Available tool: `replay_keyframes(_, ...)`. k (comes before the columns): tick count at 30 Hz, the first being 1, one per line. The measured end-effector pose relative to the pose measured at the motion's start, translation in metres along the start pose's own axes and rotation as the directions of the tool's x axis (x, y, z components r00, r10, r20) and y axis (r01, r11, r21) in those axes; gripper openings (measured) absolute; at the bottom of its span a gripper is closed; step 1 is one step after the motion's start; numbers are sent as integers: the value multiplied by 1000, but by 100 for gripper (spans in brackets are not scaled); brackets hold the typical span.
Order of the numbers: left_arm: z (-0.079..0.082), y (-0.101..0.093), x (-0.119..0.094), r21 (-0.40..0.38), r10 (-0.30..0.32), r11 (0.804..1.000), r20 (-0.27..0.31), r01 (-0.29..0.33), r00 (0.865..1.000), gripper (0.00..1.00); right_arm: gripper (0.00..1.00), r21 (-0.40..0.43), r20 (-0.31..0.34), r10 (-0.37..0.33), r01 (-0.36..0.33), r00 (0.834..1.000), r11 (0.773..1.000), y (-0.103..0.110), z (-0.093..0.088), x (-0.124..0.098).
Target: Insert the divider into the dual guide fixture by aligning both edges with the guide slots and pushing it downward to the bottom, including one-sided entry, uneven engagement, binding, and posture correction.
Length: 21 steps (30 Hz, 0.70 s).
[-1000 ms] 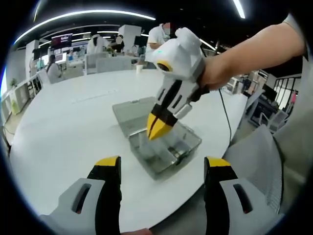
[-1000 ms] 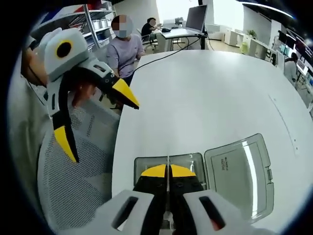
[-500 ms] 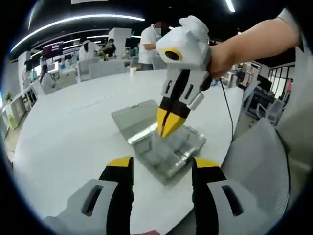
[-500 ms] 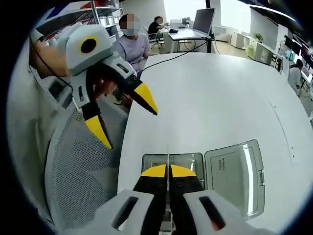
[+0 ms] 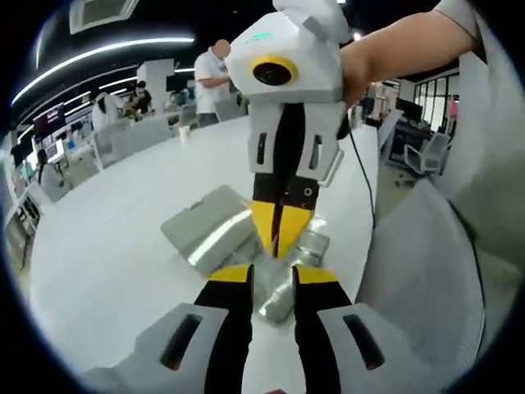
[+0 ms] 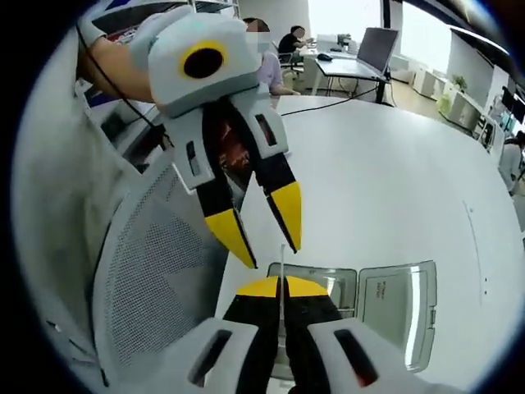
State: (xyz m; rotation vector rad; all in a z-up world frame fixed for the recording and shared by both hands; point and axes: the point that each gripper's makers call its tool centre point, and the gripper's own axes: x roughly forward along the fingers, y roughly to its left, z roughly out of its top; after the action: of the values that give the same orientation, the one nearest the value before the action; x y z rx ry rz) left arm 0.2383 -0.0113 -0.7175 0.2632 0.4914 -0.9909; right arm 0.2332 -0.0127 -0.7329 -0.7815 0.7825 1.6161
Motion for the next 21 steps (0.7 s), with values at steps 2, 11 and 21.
replay_keyframes(2, -1, -2, 1, 1, -12, 1000, -5, 12, 1000, 12, 0, -4, -1, 3, -3, 1000, 1000, 2, 1, -1)
replay_keyframes(11, -5, -6, 3, 10, -38, 999, -32, 38, 999, 2, 0, -20, -9, 22, -23, 1000, 1000, 9, 1, -4)
replay_keyframes(21, -8, -15, 6, -3, -84, 996, -44, 84, 996, 1, 0, -34, -18, 42, -42, 999, 999, 15, 0, -5)
